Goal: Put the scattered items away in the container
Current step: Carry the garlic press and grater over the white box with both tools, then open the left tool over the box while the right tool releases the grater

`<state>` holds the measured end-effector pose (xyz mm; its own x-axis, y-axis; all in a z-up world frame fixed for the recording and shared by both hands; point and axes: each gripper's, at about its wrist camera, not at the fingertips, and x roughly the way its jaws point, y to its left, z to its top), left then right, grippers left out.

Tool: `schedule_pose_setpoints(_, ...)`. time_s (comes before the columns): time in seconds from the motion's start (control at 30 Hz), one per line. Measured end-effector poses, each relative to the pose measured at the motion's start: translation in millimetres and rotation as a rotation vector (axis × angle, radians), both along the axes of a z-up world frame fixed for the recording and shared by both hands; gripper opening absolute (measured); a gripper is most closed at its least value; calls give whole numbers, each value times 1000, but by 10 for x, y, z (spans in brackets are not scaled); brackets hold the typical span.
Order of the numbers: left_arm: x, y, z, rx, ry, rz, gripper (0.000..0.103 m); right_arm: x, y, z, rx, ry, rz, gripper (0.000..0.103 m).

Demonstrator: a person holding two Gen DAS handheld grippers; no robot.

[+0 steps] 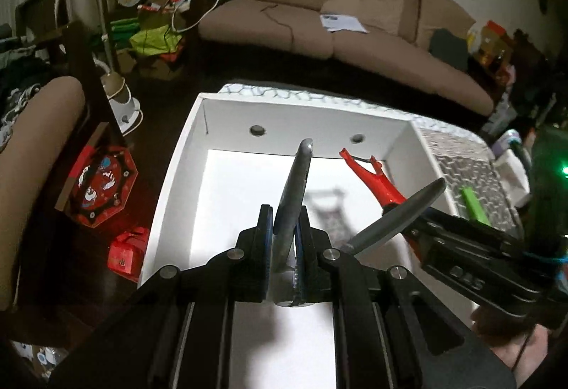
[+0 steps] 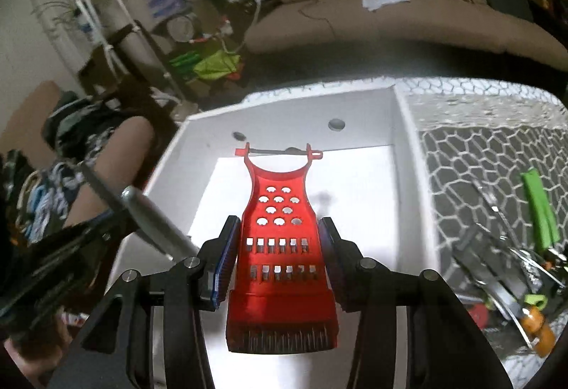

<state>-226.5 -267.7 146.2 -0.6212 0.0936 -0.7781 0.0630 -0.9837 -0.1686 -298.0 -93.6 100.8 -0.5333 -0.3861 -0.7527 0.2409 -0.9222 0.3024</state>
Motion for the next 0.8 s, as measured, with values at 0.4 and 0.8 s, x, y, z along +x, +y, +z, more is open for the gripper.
schedule_pose_setpoints(0.4,-485,-69,-391,-43,-45,7,11,-614,-340,-696,252,-27,-83,47)
schedule_pose_setpoints(0.8,-1036,178,-581,-184,-93,-9,10,-707,-86,-998,206,-104,-117,46)
